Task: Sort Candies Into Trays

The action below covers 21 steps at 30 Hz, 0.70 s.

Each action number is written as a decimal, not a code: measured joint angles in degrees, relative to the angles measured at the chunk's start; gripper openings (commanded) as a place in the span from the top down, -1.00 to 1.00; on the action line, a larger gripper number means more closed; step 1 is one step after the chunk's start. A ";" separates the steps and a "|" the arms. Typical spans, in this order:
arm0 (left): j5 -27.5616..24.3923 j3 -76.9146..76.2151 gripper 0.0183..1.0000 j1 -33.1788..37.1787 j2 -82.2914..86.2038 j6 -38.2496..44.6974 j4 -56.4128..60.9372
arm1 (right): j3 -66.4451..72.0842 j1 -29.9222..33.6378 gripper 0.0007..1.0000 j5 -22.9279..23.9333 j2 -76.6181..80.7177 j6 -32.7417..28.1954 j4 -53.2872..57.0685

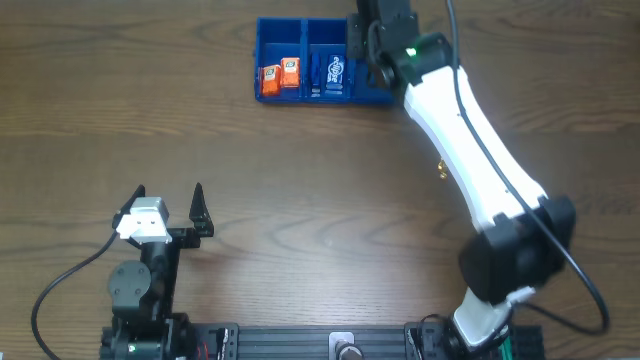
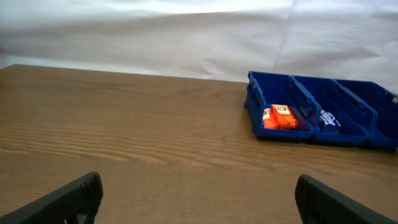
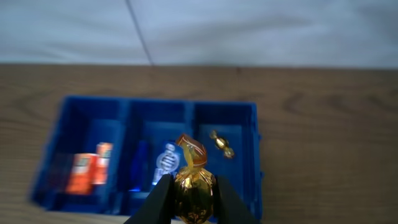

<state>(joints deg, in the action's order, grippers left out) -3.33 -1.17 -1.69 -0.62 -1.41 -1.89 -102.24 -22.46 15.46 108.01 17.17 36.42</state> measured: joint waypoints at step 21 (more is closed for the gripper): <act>0.00 0.00 -1.00 0.00 0.00 -0.02 0.00 | -0.04 2.91 0.43 -3.06 12.39 0.85 -1.55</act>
<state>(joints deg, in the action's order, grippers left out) -3.33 -1.17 -1.69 -0.62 -1.43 -1.89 -102.28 -19.55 12.40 120.40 18.02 34.87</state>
